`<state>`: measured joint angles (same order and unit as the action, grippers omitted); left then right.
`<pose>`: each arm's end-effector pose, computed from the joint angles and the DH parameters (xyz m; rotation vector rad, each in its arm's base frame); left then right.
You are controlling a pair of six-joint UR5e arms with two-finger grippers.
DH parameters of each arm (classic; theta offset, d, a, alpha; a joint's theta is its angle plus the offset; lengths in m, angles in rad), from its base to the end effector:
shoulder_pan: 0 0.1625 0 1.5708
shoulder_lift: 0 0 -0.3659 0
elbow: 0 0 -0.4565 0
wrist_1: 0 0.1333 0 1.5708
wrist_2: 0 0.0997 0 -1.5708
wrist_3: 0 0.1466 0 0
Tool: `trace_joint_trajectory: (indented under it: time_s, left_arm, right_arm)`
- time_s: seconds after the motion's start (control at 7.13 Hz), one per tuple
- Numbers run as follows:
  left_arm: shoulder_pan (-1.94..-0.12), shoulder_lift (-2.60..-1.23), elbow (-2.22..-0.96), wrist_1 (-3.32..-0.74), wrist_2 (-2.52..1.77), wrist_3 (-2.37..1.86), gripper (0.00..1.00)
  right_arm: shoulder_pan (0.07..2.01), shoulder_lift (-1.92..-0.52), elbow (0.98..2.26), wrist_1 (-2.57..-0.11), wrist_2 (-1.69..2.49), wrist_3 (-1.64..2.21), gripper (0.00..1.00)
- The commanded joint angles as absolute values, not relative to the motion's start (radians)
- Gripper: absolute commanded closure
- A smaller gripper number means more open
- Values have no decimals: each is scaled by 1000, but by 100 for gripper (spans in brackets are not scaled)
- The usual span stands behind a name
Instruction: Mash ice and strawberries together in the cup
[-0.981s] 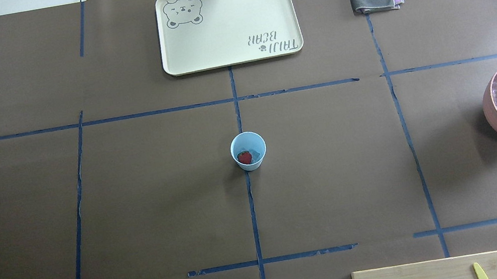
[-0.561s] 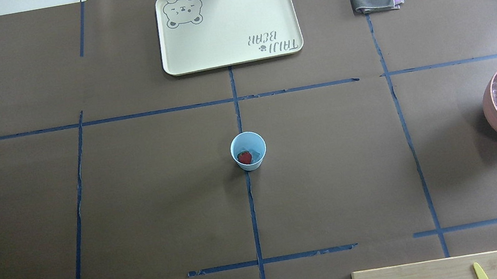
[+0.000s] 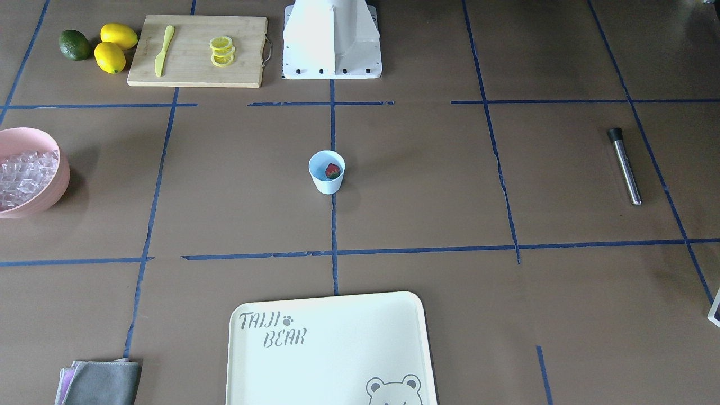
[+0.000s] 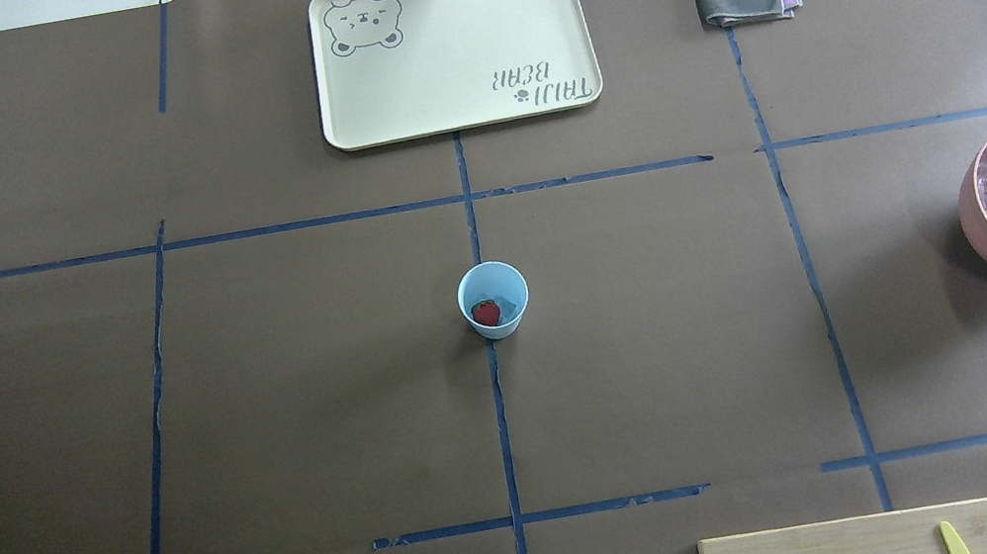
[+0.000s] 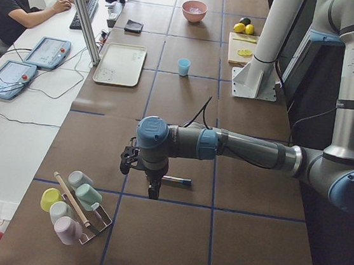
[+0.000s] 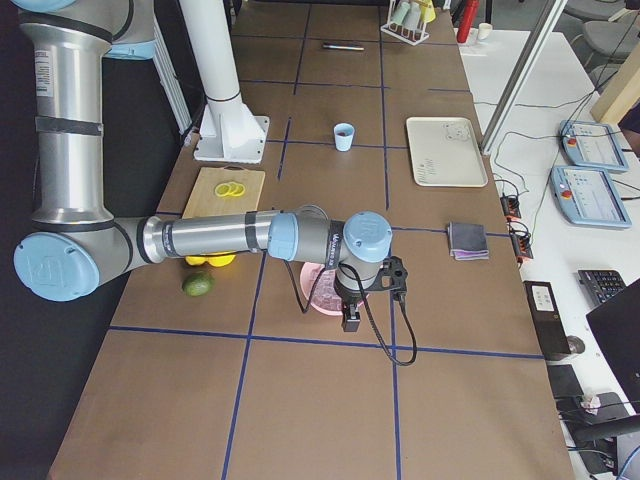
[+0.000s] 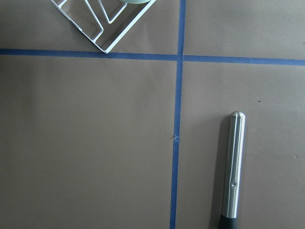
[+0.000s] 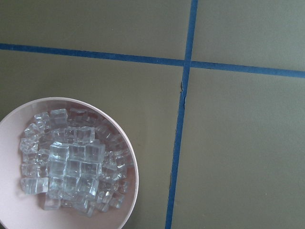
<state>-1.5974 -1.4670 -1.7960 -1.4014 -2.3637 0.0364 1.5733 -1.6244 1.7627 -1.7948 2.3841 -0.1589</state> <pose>-0.0424 -0.5089 0.5787 -0.0205 0.7938 -0.0097 0.0281 -0.5232 0.5738 -0.0152 -0.8171 -0.1128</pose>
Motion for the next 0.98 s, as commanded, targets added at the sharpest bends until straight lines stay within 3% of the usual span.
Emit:
trace_joint_trajectory:
  time_s: [0.0, 0.84]
  left_arm:
    - [-1597, -1457, -1789, -1429, -2367, 37, 0]
    - [-1568, -1460, -1822, -1414, -2362, 35, 0]
  right_arm:
    - [1574, -1626, 1763, -1795, 2385, -163, 0]
    - [1572, -1618, 1766, -1793, 2385, -155, 0]
